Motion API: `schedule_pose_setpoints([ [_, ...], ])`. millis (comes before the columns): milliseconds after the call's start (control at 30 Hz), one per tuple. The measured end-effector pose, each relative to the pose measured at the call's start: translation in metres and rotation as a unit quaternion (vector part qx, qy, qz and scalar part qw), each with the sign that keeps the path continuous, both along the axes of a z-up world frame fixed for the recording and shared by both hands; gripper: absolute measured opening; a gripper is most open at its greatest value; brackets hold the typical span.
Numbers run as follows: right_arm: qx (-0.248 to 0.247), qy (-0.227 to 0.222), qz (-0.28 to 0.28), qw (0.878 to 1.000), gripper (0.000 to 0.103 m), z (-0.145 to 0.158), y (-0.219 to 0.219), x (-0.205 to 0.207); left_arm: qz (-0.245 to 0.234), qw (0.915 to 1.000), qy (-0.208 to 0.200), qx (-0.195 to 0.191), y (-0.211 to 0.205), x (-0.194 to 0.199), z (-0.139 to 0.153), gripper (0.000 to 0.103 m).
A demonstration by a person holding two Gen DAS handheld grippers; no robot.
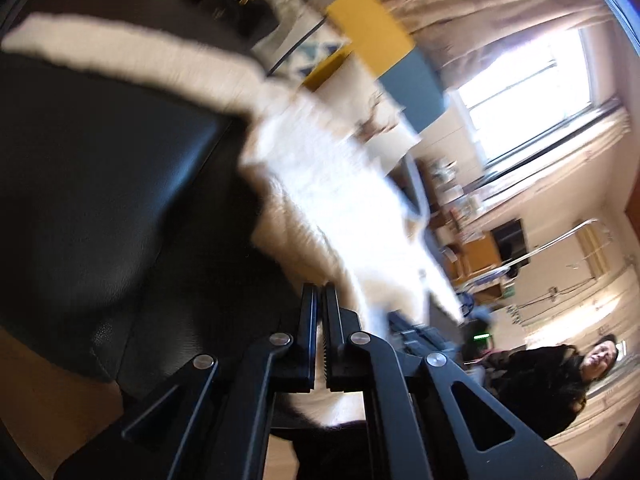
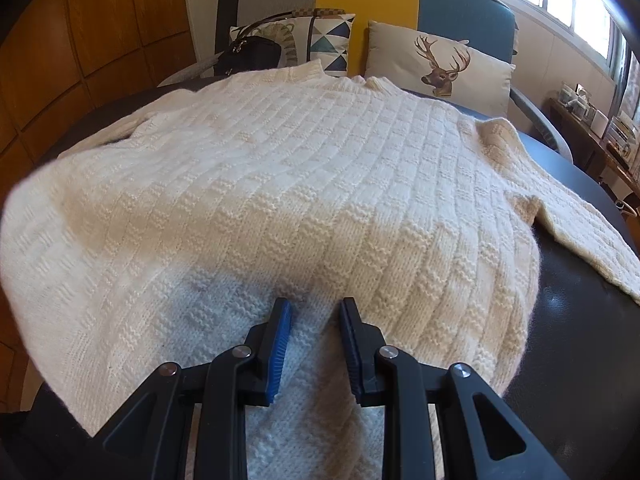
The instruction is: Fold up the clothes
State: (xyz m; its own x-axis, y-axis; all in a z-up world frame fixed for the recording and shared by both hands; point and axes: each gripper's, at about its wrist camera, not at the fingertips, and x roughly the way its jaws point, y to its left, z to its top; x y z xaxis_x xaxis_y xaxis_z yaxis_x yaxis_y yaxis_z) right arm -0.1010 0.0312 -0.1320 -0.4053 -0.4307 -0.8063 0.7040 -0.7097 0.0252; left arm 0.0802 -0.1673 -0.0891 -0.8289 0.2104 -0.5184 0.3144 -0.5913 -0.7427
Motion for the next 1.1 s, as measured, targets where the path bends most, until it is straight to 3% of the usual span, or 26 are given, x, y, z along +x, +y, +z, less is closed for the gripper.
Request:
schedule_pose_setpoints([
  [133,-0.008,0.002,0.0,1.0,0.025,0.0,0.002,0.0,-0.01,0.9986,0.052,-0.006,0.016,0.015,0.052,0.001],
  [367,-0.019,0.003,-0.001,1.0,0.024,-0.001,0.004,0.0,-0.047,0.9904,0.127,-0.028,0.037,0.03,0.107,0.0],
  [467,-0.021,0.001,-0.001,1.0,0.024,-0.001,0.005,0.0,-0.037,0.9908,0.114,-0.063,0.037,0.024,0.111,0.0],
  [600,-0.028,-0.001,-0.003,1.0,0.025,-0.001,0.006,-0.001,-0.014,0.9971,0.01,-0.075,0.019,0.02,0.064,0.001],
  [700,-0.032,-0.002,-0.003,0.999,0.025,-0.001,0.007,-0.001,-0.019,0.9964,-0.072,-0.04,0.006,0.026,0.007,0.012],
  [800,-0.035,-0.001,-0.003,0.999,0.025,-0.001,0.007,-0.001,-0.02,0.9928,-0.117,0.014,0.0,0.038,-0.045,0.02],
  [933,-0.035,0.0,-0.004,0.999,0.025,-0.001,0.007,-0.001,-0.024,0.991,-0.122,0.05,0.002,0.041,-0.084,0.024],
  [1100,-0.031,0.0,-0.004,1.0,0.025,-0.001,0.007,-0.001,-0.024,0.9925,-0.095,0.073,0.001,0.035,-0.091,0.025],
])
